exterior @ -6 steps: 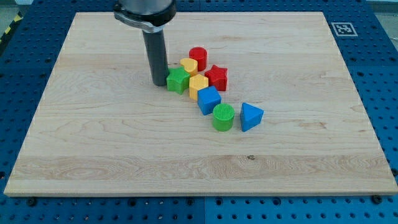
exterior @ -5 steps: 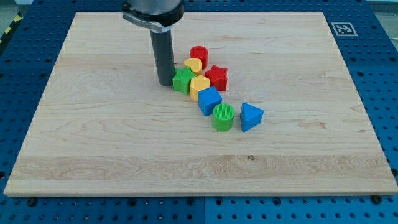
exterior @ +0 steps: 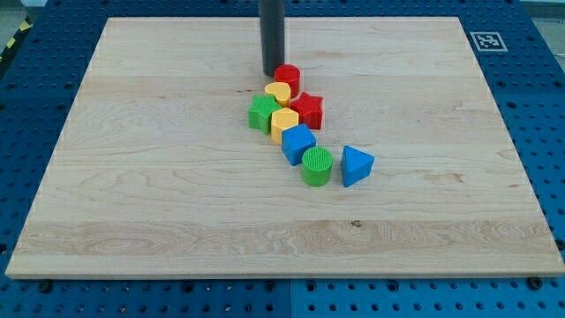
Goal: Separate the red circle from the yellow heart
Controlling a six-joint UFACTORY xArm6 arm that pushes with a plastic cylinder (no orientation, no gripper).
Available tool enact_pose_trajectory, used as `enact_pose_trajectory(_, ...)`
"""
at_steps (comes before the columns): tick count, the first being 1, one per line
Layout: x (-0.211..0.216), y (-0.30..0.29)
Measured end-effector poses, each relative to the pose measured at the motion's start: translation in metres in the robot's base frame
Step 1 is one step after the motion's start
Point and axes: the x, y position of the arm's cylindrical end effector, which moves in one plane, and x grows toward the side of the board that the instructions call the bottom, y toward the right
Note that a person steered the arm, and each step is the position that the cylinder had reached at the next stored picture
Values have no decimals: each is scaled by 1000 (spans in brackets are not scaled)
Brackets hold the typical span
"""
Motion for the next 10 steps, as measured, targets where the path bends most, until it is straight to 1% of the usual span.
enact_pose_trajectory(2, 0, 49)
enact_pose_trajectory(3, 35, 56)
enact_pose_trajectory(4, 41, 56)
enact_pose_trajectory(5, 58, 47)
enact_pose_trajectory(6, 61, 31)
enact_pose_trajectory(7, 48, 18)
enact_pose_trajectory(8, 47, 18)
enact_pose_trajectory(9, 48, 5)
enact_pose_trajectory(10, 26, 0)
